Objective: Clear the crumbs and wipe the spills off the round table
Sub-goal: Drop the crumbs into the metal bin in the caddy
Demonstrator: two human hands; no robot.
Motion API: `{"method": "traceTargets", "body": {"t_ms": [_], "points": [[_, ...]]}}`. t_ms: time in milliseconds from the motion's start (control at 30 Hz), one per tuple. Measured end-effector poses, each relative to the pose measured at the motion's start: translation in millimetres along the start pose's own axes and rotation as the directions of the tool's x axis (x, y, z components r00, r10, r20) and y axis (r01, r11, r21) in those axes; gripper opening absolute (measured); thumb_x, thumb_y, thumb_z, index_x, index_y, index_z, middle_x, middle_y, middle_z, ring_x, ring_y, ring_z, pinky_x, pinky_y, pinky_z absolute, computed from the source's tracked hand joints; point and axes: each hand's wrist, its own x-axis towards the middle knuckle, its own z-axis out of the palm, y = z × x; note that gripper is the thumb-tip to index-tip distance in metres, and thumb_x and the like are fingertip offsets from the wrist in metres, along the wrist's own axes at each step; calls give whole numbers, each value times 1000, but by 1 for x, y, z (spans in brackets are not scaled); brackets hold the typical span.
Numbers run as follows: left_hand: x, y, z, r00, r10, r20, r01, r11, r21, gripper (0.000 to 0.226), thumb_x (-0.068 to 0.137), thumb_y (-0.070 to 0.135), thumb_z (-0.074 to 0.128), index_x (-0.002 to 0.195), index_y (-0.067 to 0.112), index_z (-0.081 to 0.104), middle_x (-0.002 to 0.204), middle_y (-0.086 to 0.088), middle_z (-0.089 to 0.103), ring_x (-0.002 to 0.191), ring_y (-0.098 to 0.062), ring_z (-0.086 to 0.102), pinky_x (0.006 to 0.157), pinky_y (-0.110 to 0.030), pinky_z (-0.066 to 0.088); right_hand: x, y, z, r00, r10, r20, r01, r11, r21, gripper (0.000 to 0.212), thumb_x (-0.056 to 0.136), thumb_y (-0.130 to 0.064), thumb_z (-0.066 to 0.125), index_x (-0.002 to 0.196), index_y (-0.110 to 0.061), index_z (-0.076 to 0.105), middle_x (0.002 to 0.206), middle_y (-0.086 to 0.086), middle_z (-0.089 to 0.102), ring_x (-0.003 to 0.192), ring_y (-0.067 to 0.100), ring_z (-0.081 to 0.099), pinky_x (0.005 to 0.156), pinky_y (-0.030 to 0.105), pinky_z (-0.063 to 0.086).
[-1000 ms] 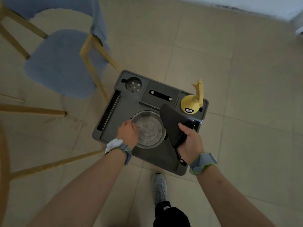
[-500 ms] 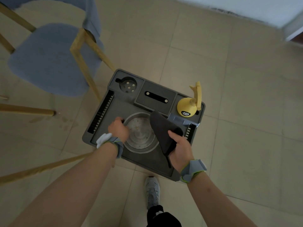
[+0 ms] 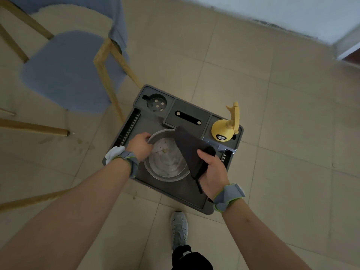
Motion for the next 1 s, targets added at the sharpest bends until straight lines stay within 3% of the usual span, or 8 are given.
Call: {"method": "traceTargets", "body": {"t_ms": [67, 167, 267, 367, 467, 600, 767, 1000], "points": [[-10, -3, -12, 997, -72, 31, 76, 988, -137, 25, 92, 9, 56, 114, 20, 62, 103, -14, 68, 89, -38, 68, 71, -52, 63, -6, 0, 12, 1000, 4, 26, -4, 1000, 6, 31, 94, -7, 54, 123, -9, 64, 119, 8, 70, 113, 25, 65, 108, 42, 42], [-35, -7, -31, 990, -135, 45, 142, 925, -353, 24, 93, 5, 54, 109, 23, 54, 100, -9, 64, 76, -24, 66, 51, -33, 59, -20, 2, 35, 997, 3, 75, -2, 1000, -12, 32, 94, -7, 53, 124, -7, 63, 121, 10, 69, 115, 28, 64, 109, 45, 41], [-70, -17, -54, 990, -129, 56, 139, 858, -495, 31, 90, 2, 57, 110, 24, 49, 101, -4, 59, 80, -22, 61, 65, -35, 57, -40, 9, 63, 991, -12, 132, 13, 1000, -8, 31, 95, -6, 52, 124, -6, 63, 122, 10, 69, 117, 28, 63, 110, 45, 40], [-112, -34, -75, 985, -170, 36, 157, 786, -598, 37, 90, 1, 56, 113, 28, 45, 98, -6, 58, 75, -20, 57, 54, -27, 51, -71, 21, 90, 977, -18, 214, 23, 1000, -22, 34, 95, -8, 51, 128, -7, 60, 125, 9, 68, 118, 27, 62, 110, 45, 40], [-159, -59, -93, 975, -206, 83, 199, 648, -735, 45, 90, 3, 53, 123, 33, 45, 90, -4, 59, 72, -18, 55, 64, -30, 48, -108, 42, 112, 957, -19, 289, 30, 999, -34, 30, 96, -10, 50, 122, -12, 64, 122, 5, 70, 117, 25, 63, 110, 45, 41], [-225, -109, -120, 978, -181, 100, 186, 556, -810, 53, 87, 5, 50, 135, 27, 49, 111, -11, 61, 89, -30, 61, 87, -47, 59, -165, 81, 139, 938, 10, 346, 15, 997, -70, 34, 98, -11, 48, 131, -11, 59, 130, 7, 65, 119, 26, 62, 108, 44, 42], [-304, -166, -152, 985, -151, 82, 149, 519, -842, 40, 72, 16, 58, 108, 33, 64, 109, -12, 62, 92, -35, 62, 68, -41, 61, -227, 121, 169, 912, 20, 410, 28, 993, -113, 36, 99, -15, 47, 133, -9, 57, 129, 9, 65, 118, 28, 62, 102, 44, 46], [-391, -248, -181, 976, -219, -14, 86, 443, -893, 40, 73, 19, 59, 110, 34, 64, 110, -11, 65, 91, -33, 66, 65, -37, 60, -292, 187, 216, 835, 105, 540, 7, 980, -201, 35, 100, -16, 44, 132, -11, 57, 128, 5, 66, 119, 27, 62, 102, 44, 45]]}}
